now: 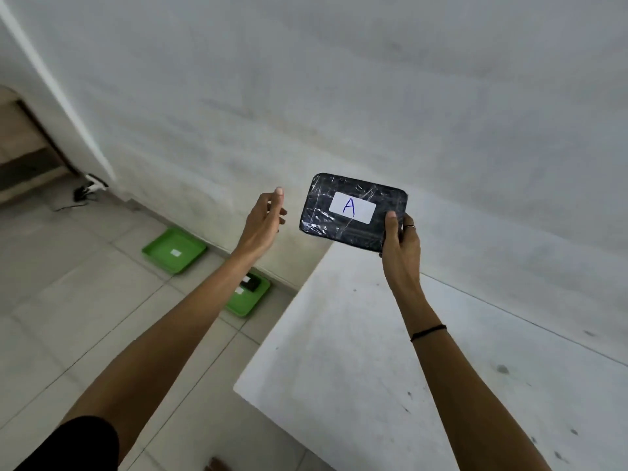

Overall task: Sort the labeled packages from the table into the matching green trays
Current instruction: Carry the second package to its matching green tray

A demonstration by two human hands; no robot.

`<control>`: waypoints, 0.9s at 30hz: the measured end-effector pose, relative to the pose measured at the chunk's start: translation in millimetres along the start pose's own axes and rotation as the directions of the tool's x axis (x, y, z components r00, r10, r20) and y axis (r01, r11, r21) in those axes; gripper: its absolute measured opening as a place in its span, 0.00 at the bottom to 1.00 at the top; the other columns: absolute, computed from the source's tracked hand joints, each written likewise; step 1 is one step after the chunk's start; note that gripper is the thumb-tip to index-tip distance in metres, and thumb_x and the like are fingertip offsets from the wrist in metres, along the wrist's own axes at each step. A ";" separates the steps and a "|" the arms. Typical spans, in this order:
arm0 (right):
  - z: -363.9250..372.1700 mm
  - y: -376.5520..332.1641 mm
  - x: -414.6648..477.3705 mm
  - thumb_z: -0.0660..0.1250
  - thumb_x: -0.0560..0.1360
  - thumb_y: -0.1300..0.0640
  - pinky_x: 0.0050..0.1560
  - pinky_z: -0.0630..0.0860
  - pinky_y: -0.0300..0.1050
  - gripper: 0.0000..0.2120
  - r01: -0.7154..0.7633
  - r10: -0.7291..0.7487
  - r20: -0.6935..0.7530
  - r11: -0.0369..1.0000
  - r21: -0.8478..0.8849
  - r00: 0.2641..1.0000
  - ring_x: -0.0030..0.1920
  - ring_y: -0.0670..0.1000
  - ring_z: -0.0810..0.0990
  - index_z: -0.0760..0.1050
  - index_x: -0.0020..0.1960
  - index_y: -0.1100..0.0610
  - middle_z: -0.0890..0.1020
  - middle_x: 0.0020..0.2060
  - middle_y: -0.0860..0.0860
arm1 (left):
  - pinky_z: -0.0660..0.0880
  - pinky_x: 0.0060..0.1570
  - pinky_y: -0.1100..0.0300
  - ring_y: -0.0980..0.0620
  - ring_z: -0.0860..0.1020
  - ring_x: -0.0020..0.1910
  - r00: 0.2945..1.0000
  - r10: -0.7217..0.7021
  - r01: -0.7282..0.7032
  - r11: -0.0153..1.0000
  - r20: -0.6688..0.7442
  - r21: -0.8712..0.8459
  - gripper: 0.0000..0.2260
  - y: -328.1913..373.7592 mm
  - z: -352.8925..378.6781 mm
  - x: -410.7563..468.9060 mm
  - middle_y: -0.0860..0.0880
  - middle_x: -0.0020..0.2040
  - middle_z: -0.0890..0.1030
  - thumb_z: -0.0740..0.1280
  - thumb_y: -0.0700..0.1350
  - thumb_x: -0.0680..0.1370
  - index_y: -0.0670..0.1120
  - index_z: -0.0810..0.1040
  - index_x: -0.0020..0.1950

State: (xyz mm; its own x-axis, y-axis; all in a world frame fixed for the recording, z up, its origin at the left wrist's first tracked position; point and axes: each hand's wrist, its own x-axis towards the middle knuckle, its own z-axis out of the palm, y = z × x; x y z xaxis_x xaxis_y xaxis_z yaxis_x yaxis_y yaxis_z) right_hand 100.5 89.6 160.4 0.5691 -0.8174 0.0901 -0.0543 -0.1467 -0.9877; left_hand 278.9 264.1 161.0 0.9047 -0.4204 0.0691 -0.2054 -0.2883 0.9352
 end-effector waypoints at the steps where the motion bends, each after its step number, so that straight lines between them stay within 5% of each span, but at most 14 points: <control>1: 21.9 -0.2 -1.2 0.58 0.81 0.40 0.51 0.80 0.48 0.22 -0.003 0.003 0.022 1.000 -0.004 1.000 0.46 0.41 0.83 0.74 0.66 0.52 0.85 0.48 0.43 | 0.78 0.43 0.55 0.56 0.81 0.42 1.000 -0.018 0.018 1.000 -0.026 0.008 0.30 -14.0 -21.5 7.7 0.52 0.46 0.81 0.51 0.73 0.74 0.50 0.74 0.57; 5: 129.1 -0.9 -14.3 0.58 0.80 0.38 0.53 0.80 0.44 0.23 -0.035 0.036 0.087 0.999 -0.011 0.996 0.52 0.43 0.84 0.74 0.67 0.52 0.85 0.53 0.45 | 0.76 0.40 0.56 0.53 0.82 0.43 0.994 -0.065 0.072 0.994 -0.090 0.080 0.27 -77.4 -121.7 39.5 0.53 0.46 0.81 0.52 0.72 0.75 0.51 0.74 0.55; 11: 272.8 -4.6 -29.6 0.58 0.81 0.39 0.57 0.81 0.54 0.22 -0.104 0.101 0.160 0.995 0.005 0.982 0.54 0.49 0.84 0.74 0.66 0.53 0.85 0.54 0.49 | 0.76 0.55 0.53 0.48 0.80 0.52 0.986 -0.145 0.162 0.949 -0.083 0.271 0.24 -157.2 -257.4 79.6 0.47 0.56 0.82 0.60 0.62 0.79 0.44 0.77 0.62; 16: 382.8 9.7 -33.6 0.58 0.82 0.42 0.33 0.78 0.34 0.22 -0.213 0.211 0.219 0.977 -0.014 0.953 0.39 0.43 0.84 0.74 0.63 0.60 0.85 0.53 0.56 | 0.77 0.58 0.52 0.43 0.80 0.58 0.972 -0.197 0.230 0.915 -0.128 0.332 0.22 -206.4 -351.4 107.8 0.40 0.60 0.82 0.66 0.54 0.79 0.40 0.75 0.66; 23: 526.1 28.6 -28.1 0.58 0.81 0.39 0.58 0.80 0.61 0.26 -0.296 0.313 0.284 0.950 -0.104 0.906 0.55 0.61 0.84 0.74 0.64 0.59 0.84 0.56 0.59 | 0.75 0.61 0.50 0.41 0.79 0.61 0.932 -0.315 0.363 0.836 -0.182 0.411 0.26 -276.5 -446.4 156.9 0.39 0.62 0.80 0.66 0.56 0.79 0.40 0.72 0.70; 27: 605.6 38.3 -13.1 0.58 0.81 0.41 0.60 0.79 0.64 0.24 -0.318 0.337 0.302 0.942 -0.111 0.892 0.57 0.61 0.83 0.74 0.65 0.59 0.84 0.56 0.59 | 0.74 0.63 0.49 0.41 0.78 0.62 0.916 -0.362 0.400 0.805 -0.171 0.438 0.25 -314.4 -493.3 197.6 0.39 0.63 0.79 0.67 0.54 0.79 0.40 0.72 0.70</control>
State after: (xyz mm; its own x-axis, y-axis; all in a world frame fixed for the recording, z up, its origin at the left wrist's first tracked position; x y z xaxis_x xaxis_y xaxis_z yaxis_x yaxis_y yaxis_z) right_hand 587.8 432.1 44.0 0.7370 -0.6101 -0.2909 -0.3235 0.0595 -0.9444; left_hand 706.4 696.1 51.9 0.9671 -0.1340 -0.2163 0.0329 -0.7772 0.6284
